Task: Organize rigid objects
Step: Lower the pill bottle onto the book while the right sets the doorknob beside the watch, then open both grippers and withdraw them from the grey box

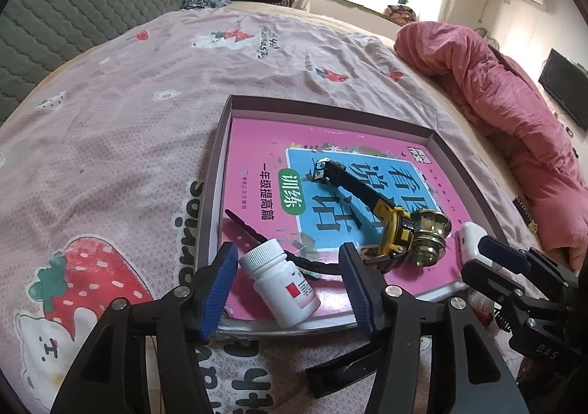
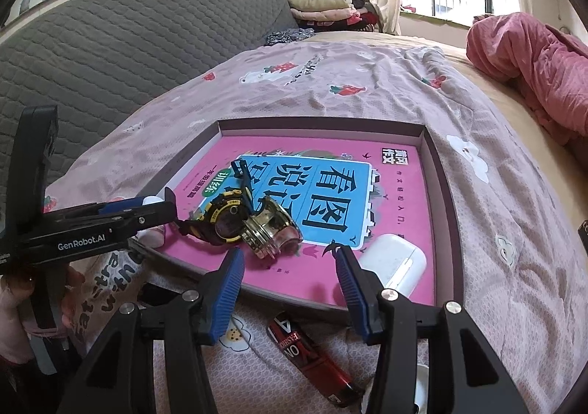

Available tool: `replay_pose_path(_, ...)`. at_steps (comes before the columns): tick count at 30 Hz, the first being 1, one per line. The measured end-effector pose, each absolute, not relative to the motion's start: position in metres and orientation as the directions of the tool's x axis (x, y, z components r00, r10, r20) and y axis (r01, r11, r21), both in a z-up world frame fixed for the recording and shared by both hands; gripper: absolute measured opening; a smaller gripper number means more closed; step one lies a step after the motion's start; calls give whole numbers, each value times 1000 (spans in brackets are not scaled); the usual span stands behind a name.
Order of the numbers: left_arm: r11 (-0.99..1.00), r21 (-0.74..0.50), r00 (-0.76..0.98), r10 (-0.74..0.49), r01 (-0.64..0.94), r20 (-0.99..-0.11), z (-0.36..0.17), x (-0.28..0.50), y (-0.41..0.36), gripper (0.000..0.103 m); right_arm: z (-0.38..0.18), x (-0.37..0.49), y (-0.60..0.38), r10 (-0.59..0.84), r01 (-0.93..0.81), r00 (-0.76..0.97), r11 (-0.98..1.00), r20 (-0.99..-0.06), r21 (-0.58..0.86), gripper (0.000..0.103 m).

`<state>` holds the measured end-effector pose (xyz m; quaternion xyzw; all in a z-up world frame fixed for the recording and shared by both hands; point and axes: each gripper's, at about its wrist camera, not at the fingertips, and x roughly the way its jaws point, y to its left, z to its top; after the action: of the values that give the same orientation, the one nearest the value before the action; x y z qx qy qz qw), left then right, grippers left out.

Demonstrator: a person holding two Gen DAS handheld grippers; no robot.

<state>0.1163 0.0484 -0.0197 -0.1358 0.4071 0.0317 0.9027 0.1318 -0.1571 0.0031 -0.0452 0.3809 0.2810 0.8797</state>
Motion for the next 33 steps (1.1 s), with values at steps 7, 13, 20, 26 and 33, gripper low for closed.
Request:
replay_pose_path(7, 966, -207, 671, -50, -156, -740, -17, 115, 45, 61, 4, 132, -157, 458, -528, 554, 839, -696, 132, 52)
replay_pose_path(13, 968, -206, 672, -56, -146, -738, -16, 115, 43, 61, 4, 132, -159, 455, -522, 559, 843, -693, 132, 52)
replay_pose_path(20, 975, -192, 682, -66, -110, -728, -11, 114, 35, 62, 5, 132, -161, 460, -512, 562, 846, -688, 147, 52)
replay_pose_path(26, 980, -178, 692, -66, -92, -719, -7, 112, 30, 62, 7, 133, -165, 466, -500, 562, 849, -683, 168, 52)
replay_pose_path(33, 983, -162, 698, -55, -88, -714, -2, 108, 27, 63, 11, 134, -170, 463, -487, 576, 856, -673, 172, 58)
